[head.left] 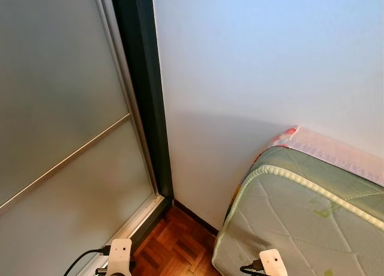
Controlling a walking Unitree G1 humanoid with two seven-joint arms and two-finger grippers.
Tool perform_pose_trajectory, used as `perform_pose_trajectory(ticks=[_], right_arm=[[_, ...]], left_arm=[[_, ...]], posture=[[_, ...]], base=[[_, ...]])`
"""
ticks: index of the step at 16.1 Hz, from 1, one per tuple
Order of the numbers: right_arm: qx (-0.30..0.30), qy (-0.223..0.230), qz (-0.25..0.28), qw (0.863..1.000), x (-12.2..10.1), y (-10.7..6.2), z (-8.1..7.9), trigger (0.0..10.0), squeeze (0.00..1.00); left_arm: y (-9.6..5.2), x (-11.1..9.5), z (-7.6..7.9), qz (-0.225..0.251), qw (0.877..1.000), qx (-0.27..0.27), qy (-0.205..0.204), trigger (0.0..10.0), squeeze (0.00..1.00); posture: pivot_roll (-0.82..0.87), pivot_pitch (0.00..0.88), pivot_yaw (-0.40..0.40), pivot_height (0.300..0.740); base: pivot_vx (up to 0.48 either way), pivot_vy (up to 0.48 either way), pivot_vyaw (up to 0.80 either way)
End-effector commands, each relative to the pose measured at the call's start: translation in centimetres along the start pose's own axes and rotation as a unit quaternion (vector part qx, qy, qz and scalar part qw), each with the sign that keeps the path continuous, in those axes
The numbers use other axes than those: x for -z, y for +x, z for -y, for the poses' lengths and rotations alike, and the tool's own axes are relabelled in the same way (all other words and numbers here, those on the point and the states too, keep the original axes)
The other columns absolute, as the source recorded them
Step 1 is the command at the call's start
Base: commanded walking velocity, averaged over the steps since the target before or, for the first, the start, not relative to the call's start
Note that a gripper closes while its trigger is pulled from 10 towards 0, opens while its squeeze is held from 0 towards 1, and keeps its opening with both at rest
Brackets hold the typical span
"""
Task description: Clean up the room
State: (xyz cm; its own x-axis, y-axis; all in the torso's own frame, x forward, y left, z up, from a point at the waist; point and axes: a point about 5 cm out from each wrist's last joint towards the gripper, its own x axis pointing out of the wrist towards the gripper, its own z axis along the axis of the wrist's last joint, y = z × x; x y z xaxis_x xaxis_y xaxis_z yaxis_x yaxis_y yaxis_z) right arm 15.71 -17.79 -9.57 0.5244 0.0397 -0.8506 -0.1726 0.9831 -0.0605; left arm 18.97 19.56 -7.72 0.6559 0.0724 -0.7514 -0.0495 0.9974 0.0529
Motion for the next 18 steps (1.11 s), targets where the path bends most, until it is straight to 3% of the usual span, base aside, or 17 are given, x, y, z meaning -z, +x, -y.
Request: perform_pose_trajectory(ticks=[1,13,15,18], right_arm=[[0.015,0.149,0.008,0.989,-4.68,0.56,2.43,10.0,0.0],[0.016,0.142,0.005,0.99,-4.58,0.55,2.47,10.0,0.0],[0.017,0.166,0.012,0.986,-4.69,0.5,2.77,10.0,0.0],[0.017,0.164,0.011,0.986,-4.68,0.5,2.76,10.0,0.0]], left_arm=[[-5.46,10.13,-8.26,-0.16,0.984,-0.049,-0.059,10.0,0.0],[-5.46,10.14,-8.24,-0.156,0.984,-0.051,-0.072,10.0,0.0],[-5.39,9.83,-8.56,-0.153,0.986,-0.059,-0.043,10.0,0.0],[-5.38,9.82,-8.58,-0.153,0.986,-0.059,-0.04,10.0,0.0]], posture=[[-0.03,0.0,-0.064,0.74],[-0.03,0.0,-0.066,0.74],[-0.04,0.0,-0.062,0.74],[-0.04,0.0,-0.062,0.74]], base=[[0.0,0.0,0.0],[0.0,0.0,0.0],[0.0,0.0,0.0],[0.0,0.0,0.0]])
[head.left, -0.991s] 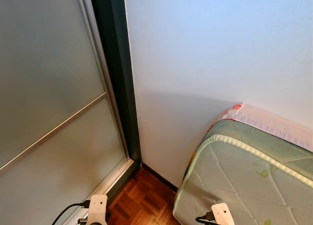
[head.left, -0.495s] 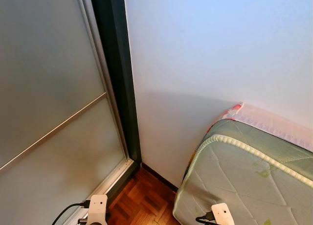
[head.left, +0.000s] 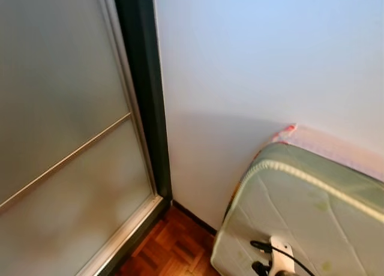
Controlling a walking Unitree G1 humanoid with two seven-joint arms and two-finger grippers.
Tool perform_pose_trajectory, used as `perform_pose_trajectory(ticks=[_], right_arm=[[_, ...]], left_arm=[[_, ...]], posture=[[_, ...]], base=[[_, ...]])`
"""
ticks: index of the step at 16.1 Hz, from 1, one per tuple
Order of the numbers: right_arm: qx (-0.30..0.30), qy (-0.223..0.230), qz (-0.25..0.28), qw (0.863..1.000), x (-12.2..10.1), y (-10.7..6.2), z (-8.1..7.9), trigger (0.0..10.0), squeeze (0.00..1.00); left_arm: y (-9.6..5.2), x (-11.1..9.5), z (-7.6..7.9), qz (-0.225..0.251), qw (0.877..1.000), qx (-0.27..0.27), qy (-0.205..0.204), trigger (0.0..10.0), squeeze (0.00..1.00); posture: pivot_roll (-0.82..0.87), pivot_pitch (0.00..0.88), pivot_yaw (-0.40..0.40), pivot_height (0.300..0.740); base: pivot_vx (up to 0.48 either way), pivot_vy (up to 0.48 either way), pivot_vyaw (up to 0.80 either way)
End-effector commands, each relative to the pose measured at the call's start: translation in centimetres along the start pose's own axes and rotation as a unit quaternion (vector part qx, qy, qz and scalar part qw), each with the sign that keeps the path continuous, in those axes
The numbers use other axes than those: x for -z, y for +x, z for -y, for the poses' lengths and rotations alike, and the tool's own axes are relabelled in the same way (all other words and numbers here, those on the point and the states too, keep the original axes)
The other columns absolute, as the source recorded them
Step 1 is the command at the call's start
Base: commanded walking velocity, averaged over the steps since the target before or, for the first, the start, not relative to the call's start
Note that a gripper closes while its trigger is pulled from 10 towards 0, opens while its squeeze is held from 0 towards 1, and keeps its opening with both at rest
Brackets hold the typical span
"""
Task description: Clean up the room
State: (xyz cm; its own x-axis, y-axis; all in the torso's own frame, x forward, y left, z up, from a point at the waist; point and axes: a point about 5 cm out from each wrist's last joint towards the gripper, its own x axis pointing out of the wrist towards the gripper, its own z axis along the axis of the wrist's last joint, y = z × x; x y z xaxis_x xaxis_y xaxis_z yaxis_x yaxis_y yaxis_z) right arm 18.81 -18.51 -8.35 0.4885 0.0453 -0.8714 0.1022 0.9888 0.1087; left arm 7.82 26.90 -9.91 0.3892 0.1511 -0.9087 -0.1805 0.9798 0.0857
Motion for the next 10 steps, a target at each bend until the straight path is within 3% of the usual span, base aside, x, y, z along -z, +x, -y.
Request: perform_pose_trajectory(ticks=[1,10], right_arm=[[0.013,0.005,0.033,0.999,-1.99,-0.13,0.86,10.0,0.0],[0.011,0.01,0.03,0.999,-2.04,-0.14,0.89,10.0,0.0]], left_arm=[[-0.19,-0.01,-0.87,0.001,1.0,-0.009,0.003,10.0,0.0],[-0.21,0.0,-0.95,0.0,1.0,-0.006,0.007,10.0,0.0]], posture=[[-0.04,0.0,-0.062,0.74],[-0.04,0.0,-0.065,0.74]], base=[[0.0,0.0,0.0],[0.0,0.0,0.0]])
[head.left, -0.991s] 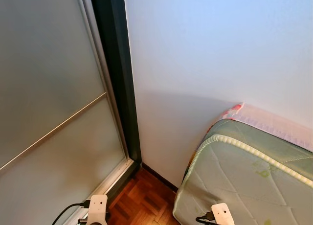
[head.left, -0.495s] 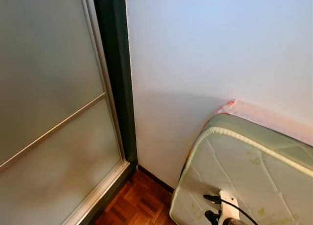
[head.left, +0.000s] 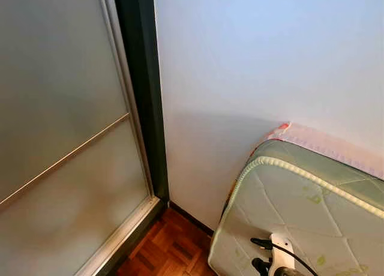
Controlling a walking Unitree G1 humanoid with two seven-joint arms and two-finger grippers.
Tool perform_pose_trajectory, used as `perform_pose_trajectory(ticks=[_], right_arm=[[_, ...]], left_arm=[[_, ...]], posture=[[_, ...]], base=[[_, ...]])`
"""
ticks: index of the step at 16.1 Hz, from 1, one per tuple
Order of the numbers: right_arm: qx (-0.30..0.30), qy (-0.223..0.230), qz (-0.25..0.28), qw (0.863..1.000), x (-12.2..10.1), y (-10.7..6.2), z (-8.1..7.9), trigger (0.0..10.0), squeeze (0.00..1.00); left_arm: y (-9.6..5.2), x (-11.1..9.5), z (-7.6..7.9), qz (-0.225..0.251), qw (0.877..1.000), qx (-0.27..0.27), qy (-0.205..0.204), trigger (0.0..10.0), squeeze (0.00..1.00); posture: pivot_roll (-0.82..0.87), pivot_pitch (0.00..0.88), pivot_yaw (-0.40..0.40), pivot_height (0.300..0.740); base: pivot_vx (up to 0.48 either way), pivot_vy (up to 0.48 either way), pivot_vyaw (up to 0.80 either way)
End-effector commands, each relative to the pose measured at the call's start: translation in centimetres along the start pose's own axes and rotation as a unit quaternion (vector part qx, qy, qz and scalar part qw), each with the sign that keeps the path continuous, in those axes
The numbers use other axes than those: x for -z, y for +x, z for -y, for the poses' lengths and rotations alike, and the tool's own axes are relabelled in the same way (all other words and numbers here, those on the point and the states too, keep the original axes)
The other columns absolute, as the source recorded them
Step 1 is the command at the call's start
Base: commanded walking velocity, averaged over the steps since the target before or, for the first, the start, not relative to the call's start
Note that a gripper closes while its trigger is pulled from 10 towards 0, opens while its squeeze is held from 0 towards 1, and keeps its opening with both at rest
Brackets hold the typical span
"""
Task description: Clean up the room
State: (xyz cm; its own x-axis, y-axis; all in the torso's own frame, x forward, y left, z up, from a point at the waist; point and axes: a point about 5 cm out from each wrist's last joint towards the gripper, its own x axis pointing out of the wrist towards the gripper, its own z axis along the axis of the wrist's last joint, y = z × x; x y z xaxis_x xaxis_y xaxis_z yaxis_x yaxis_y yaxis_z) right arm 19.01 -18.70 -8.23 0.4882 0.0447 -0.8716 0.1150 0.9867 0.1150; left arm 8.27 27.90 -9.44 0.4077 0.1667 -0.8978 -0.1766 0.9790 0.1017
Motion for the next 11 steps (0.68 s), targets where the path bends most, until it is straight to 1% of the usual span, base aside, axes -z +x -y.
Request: perform_pose_trajectory(ticks=[1,11], right_arm=[[0.011,0.003,0.03,0.999,-1.8,-0.12,0.71,10.0,0.0],[0.005,0.007,0.031,0.999,-1.82,-0.12,0.64,10.0,0.0]], left_arm=[[-0.13,0.73,0.0,-0.013,1.0,0.001,0.003,10.0,0.0],[-0.13,0.73,0.0,-0.014,1.0,0.002,0.005,10.0,0.0]], posture=[[-0.04,0.0,-0.065,0.74],[-0.04,0.0,-0.065,0.74]], base=[[0.0,0.0,0.0],[0.0,0.0,0.0]])
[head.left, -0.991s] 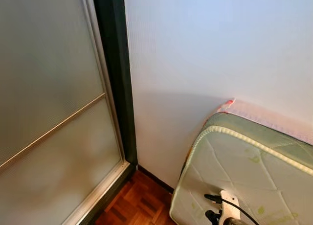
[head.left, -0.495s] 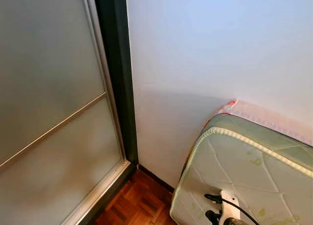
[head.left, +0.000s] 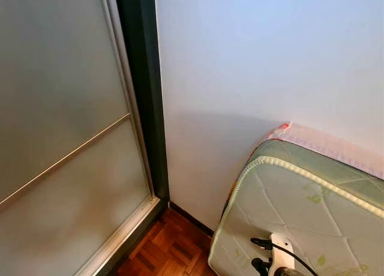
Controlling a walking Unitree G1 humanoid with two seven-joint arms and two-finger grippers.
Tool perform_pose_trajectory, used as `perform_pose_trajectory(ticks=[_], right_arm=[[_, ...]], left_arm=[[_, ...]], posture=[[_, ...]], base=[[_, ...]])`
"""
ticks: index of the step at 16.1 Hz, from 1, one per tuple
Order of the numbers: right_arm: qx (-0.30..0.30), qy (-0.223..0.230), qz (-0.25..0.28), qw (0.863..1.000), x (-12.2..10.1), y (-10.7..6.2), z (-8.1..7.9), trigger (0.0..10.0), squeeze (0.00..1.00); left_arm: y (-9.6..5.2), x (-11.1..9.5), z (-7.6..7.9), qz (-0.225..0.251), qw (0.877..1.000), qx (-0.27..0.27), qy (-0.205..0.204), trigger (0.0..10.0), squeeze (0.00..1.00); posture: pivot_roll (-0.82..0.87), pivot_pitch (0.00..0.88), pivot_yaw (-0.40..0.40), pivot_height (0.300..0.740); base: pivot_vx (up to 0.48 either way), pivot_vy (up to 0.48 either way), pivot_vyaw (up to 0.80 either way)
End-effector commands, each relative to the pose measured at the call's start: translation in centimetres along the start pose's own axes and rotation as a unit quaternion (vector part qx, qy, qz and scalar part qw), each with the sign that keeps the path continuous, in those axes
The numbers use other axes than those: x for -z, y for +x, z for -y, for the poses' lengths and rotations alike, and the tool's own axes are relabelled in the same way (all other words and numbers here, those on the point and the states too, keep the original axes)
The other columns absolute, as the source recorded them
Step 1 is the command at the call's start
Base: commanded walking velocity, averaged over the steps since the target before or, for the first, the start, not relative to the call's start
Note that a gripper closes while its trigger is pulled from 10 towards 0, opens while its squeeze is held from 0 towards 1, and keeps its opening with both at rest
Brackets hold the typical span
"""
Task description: Clean up the room
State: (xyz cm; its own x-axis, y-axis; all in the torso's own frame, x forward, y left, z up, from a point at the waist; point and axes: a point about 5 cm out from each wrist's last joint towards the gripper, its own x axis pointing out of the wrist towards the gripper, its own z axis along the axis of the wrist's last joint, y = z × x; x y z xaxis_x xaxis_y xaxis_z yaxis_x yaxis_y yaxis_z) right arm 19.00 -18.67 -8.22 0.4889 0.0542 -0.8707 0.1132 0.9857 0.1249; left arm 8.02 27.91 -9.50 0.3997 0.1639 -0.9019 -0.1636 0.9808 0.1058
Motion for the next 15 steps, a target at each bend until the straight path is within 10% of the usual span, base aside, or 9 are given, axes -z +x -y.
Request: perform_pose_trajectory(ticks=[1,15], right_arm=[[0.011,0.006,0.031,0.999,-1.81,-0.12,0.67,10.0,0.0],[0.01,0.007,0.03,0.999,-1.81,-0.12,0.68,10.0,0.0]], left_arm=[[-0.07,0.48,0.06,-0.009,1.0,0.001,-0.001,10.0,0.0],[-0.06,0.49,0.07,-0.011,1.0,0.002,0.004,10.0,0.0]], posture=[[-0.03,0.0,-0.066,0.74],[-0.03,0.0,-0.068,0.74]], base=[[0.0,0.0,0.0],[-0.145,0.0,0.0]])
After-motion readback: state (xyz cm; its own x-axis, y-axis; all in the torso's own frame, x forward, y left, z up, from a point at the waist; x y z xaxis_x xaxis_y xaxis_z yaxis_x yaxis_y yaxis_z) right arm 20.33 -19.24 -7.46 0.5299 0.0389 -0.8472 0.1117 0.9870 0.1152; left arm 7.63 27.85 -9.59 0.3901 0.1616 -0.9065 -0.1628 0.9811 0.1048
